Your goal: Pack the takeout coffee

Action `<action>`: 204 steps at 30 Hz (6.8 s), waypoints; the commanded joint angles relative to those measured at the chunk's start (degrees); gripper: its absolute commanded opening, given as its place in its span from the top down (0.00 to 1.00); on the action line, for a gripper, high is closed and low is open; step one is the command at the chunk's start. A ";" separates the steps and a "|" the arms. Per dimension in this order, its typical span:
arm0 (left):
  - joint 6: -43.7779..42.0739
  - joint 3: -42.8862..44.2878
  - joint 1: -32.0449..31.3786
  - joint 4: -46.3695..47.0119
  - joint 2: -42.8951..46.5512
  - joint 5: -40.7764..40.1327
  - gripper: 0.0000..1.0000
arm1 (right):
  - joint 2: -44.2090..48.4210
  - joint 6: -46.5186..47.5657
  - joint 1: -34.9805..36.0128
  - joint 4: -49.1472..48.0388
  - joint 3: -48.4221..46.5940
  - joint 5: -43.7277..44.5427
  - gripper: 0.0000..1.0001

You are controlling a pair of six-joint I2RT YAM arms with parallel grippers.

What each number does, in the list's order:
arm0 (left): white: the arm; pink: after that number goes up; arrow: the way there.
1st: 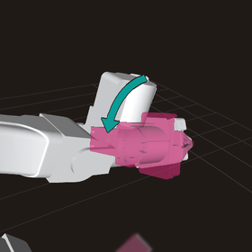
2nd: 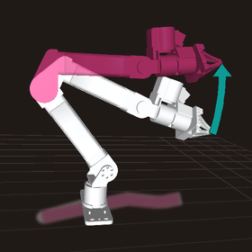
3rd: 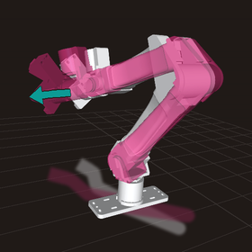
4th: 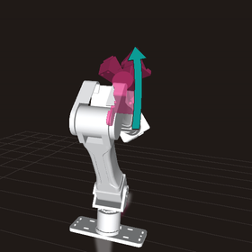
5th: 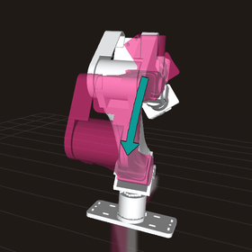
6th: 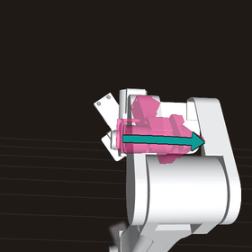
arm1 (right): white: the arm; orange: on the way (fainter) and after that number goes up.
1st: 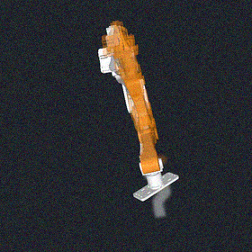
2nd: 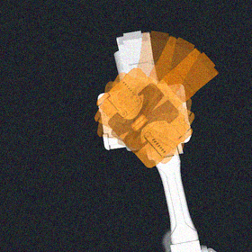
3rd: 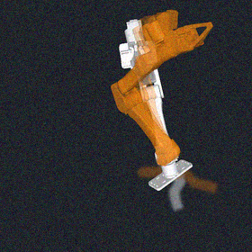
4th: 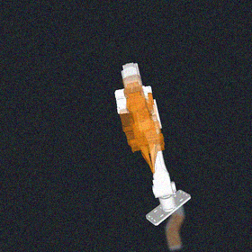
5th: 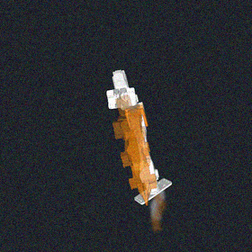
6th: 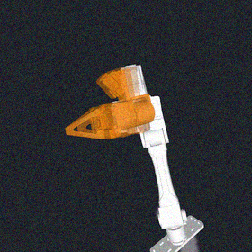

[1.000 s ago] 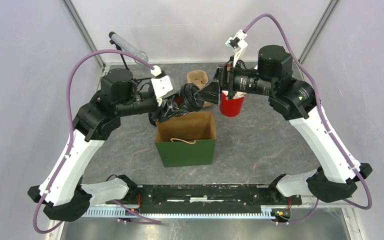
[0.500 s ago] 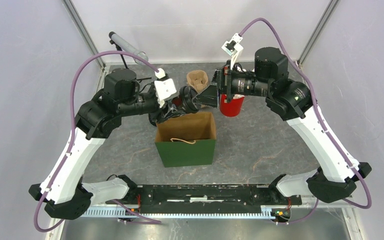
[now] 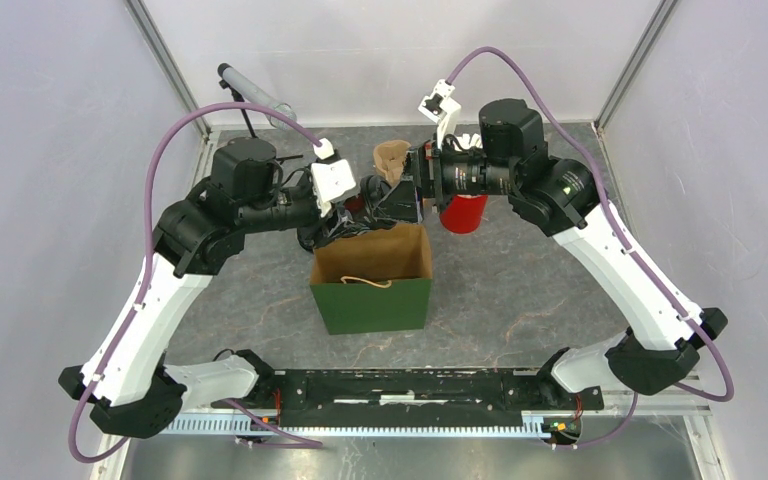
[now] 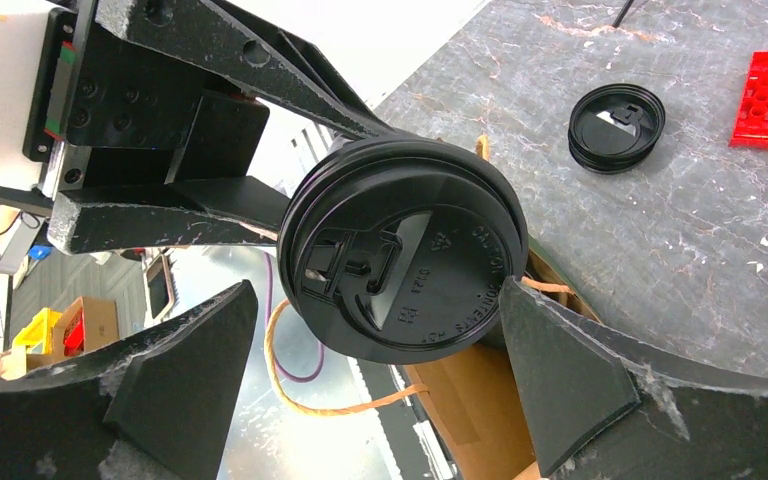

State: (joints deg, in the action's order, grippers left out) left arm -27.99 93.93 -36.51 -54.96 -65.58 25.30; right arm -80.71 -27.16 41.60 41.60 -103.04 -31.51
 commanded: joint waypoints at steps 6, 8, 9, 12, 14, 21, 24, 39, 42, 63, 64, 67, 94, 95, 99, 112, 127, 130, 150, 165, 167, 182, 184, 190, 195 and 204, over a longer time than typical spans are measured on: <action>-4.46 2.23 -0.31 -0.32 0.30 -1.20 0.47 | -1.62 1.76 0.32 2.38 -6.06 2.08 0.02; -4.61 2.36 -0.36 -0.61 0.34 -1.39 0.47 | -1.54 1.70 0.32 2.45 -6.23 2.45 0.02; -4.70 2.40 -0.40 -0.71 0.29 -1.48 0.47 | -1.45 1.79 0.32 2.51 -6.04 2.56 0.02; -4.88 2.40 -0.40 -0.94 0.32 -1.57 0.47 | -1.34 2.57 0.31 3.19 -5.30 3.10 0.02; -4.89 2.48 -0.40 -0.95 0.47 -1.57 0.47 | -1.30 2.95 0.32 3.57 -4.78 3.21 0.02; -4.89 2.57 -0.67 -0.95 0.49 -1.33 0.47 | -0.68 1.28 0.32 -1.17 -1.20 -0.49 0.02; -4.95 2.55 -0.75 -0.94 0.56 -1.24 0.47 | -0.93 1.22 0.31 -1.44 -0.91 -0.49 0.02; -5.70 2.06 -0.86 -0.96 0.88 -1.26 0.48 | -1.40 1.77 0.40 -2.34 0.98 -2.55 0.02; -5.95 2.05 -0.84 -0.94 0.97 -1.55 0.48 | -1.43 2.02 0.40 -2.14 0.97 -3.07 0.04; -7.64 0.49 -0.84 -0.78 2.08 -3.17 0.48 | 2.45 -1.42 0.30 -12.69 5.72 -4.26 0.13; -7.76 0.33 -0.85 -0.80 2.07 -3.16 0.48 | 2.41 -1.46 0.32 -12.62 5.63 -4.26 0.14; -8.30 -0.08 -0.78 -0.53 2.26 -3.28 0.48 | 2.45 -1.58 0.31 -12.61 5.96 -4.59 0.16; -7.14 -1.69 -0.86 1.87 3.78 -5.45 0.42 | 3.86 -2.89 0.23 -15.08 9.09 -4.48 0.19; -6.57 -1.56 -0.85 1.94 3.84 -6.02 0.35 | 3.88 -2.58 0.23 -14.78 9.02 -4.00 0.20; -3.56 -2.57 -0.86 3.85 5.35 -10.23 0.12 | 4.31 -0.83 0.22 -13.85 7.94 -1.42 0.23; 27.02 -8.02 -0.77 3.45 16.92 -22.78 0.00 | 4.27 18.92 0.30 0.58 -0.28 2.24 0.23; 52.67 -5.37 -0.76 -10.57 8.97 -29.39 0.23 | 6.44 30.49 1.67 9.80 3.75 3.26 0.24; 53.33 -4.69 -0.75 -13.95 7.29 -29.78 0.26 | 6.35 30.85 2.63 9.90 4.32 3.97 0.24; 52.70 -11.56 -0.76 -8.84 3.71 -23.18 0.76 | 6.18 37.70 6.66 13.38 6.81 14.74 0.25; 45.10 -16.48 -0.76 11.21 2.03 -12.06 0.98 | 7.38 42.77 6.94 18.11 5.15 23.66 0.25; 43.13 -16.29 -0.76 12.34 1.34 -12.90 0.98 | 7.04 43.13 6.96 18.07 5.51 24.32 0.25; 51.49 -9.72 -0.75 -1.35 -2.50 -16.32 0.64 | 5.86 43.62 10.24 13.24 11.50 26.09 0.25; 52.64 -9.74 -0.78 -4.17 -1.72 -15.20 0.58 | 6.23 43.09 11.50 13.15 12.34 26.98 0.25; 51.72 -7.90 -0.76 -9.90 -2.22 -15.92 0.43 | 6.83 41.41 16.44 13.15 15.42 29.13 0.26; 53.47 -3.08 -0.69 -15.30 -5.53 -18.73 0.38 | 6.69 40.02 20.23 12.58 15.85 30.56 0.26; 54.27 -3.66 -0.55 -16.36 -5.88 -19.92 0.41 | 6.24 39.81 24.29 12.66 16.45 34.51 0.26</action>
State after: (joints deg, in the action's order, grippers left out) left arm 24.18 89.97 -37.30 -70.19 -71.75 6.20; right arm -75.07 13.32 64.79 56.16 -87.00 0.34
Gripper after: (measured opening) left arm 0.597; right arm 0.794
